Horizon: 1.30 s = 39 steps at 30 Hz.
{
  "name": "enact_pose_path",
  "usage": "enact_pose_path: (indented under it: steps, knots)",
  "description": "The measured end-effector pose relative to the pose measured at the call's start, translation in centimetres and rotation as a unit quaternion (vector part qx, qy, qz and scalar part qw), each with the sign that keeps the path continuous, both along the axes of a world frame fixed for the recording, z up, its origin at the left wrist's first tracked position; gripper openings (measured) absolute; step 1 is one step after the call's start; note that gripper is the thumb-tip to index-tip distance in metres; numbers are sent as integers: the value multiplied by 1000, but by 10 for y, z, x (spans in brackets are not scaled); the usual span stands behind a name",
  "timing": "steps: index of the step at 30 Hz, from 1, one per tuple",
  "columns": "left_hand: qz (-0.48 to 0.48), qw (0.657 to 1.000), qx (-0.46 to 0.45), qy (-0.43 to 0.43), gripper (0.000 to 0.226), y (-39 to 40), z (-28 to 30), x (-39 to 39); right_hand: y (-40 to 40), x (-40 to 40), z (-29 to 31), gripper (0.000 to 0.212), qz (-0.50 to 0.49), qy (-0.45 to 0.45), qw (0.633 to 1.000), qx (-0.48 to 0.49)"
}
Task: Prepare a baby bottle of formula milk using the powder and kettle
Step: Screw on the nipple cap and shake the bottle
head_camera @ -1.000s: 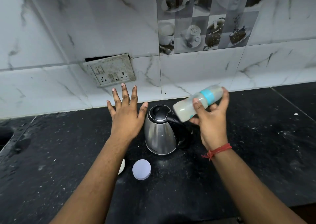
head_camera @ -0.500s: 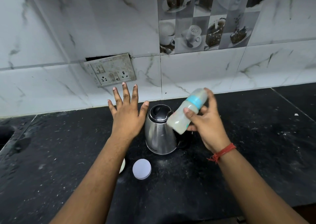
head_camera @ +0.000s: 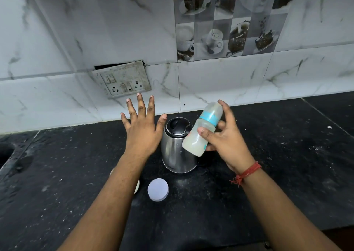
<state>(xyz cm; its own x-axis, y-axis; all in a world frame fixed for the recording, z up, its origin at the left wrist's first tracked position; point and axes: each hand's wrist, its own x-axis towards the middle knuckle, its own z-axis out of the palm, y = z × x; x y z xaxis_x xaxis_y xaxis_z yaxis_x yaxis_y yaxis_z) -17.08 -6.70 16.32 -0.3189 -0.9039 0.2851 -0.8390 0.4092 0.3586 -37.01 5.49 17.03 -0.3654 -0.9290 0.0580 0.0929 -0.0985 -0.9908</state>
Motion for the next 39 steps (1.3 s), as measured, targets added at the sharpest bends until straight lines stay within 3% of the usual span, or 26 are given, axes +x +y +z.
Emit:
enact_pose_path:
  steps: [4, 7, 12, 19, 24, 31, 36, 39]
  knots:
    - [-1, 1000, 1, 1, 87, 3, 0, 2, -3, -15, 12, 89, -120, -75, 988, -60]
    - [-1, 1000, 4, 1, 87, 4, -1, 3, -3, -21, 15, 88, -184, -78, 977, -77]
    - [-4, 1000, 2, 3, 87, 5, 1, 0, 1, -6, 5, 88, -19, -1, 1000, 13]
    - [-1, 1000, 0, 4, 85, 7, -1, 5, 3, -9, 15, 86, -200, -90, 972, -89]
    - [0, 1000, -1, 6, 84, 10, -2, 5, 8, 7, 2, 90, -19, -11, 1000, -3]
    - [3, 1000, -3, 11, 85, 13, 0, 11, 5, -16, 18, 87, -213, -83, 970, -87]
    - [-4, 1000, -2, 10, 85, 18, 2, 7, 11, -2, 8, 86, -62, -13, 998, -14]
    - [-4, 1000, -6, 9, 84, 21, 4, 8, 14, -6, 13, 84, -102, -46, 993, -45]
